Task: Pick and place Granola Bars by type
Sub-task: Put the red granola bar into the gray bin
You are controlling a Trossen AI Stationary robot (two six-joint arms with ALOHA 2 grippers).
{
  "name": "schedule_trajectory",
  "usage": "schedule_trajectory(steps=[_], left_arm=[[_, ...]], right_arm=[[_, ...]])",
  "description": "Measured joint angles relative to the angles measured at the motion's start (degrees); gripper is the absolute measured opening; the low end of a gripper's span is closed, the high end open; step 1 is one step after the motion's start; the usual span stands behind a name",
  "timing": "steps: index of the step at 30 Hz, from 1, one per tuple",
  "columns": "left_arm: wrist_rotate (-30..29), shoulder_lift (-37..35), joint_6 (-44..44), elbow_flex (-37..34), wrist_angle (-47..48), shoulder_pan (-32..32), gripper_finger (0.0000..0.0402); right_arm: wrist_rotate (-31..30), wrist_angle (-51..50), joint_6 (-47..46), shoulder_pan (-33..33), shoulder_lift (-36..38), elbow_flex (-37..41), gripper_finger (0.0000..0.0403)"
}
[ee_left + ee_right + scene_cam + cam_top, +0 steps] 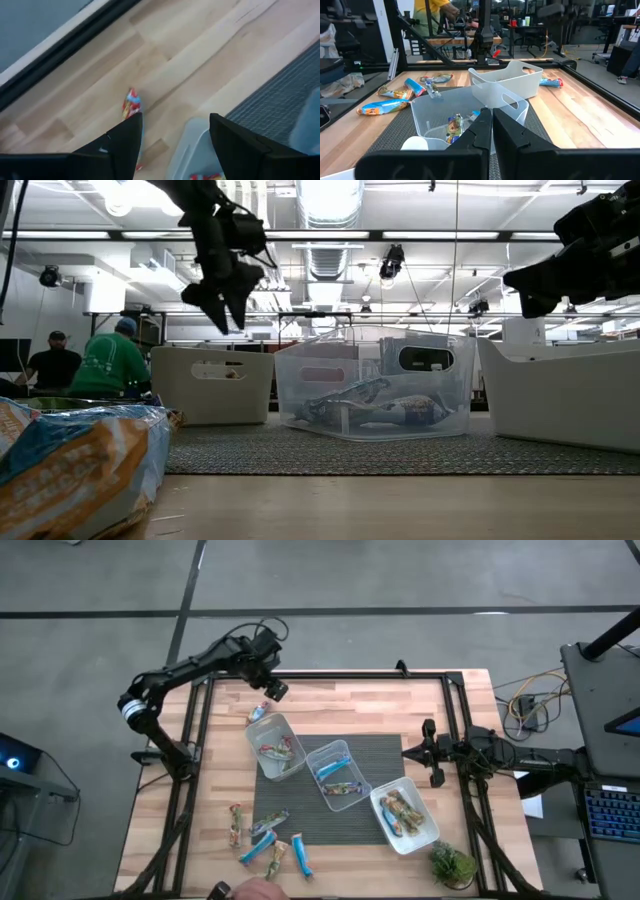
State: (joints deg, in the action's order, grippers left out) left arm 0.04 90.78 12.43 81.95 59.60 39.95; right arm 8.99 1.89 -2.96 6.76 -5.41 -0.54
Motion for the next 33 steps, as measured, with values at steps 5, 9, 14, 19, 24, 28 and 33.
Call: schedule_trajectory(steps=[5,9,14,19,24,28,33], left_arm=[[-2.8,0.0,-0.1,-2.3,0.8,0.7,0.0213],[-3.0,0.5,0.0,-2.5,2.7,1.5,0.0213],[-3.0,1.4,0.0,-2.5,3.8,2.3,0.0213],[-3.2,4.0,0.1,-2.5,4.0,2.8,0.0213],[-4.7,7.1,0.1,-2.5,4.0,2.7,0.0213],[-4.9,9.2,0.1,-2.6,4.0,2.7,0.0213],[-5.2,11.1,0.1,-3.3,4.0,2.7,0.0213]], right_arm=[[0.0,0.0,0.0,0.0,0.0,0.0,0.0009],[0.0,0.0,0.0,0.0,0.0,0.0,0.0009],[0.0,0.0,0.0,0.0,0.0,0.0,0.0008],[0.0,0.0,0.0,0.0,0.0,0.0,0.0008],[0.0,0.0,0.0,0.0,0.0,0.0,0.0009],[0.0,0.0,0.0,0.0,0.0,0.0,0.0008],[0.0,0.0,0.0,0.0,0.0,0.0,0.0009]])
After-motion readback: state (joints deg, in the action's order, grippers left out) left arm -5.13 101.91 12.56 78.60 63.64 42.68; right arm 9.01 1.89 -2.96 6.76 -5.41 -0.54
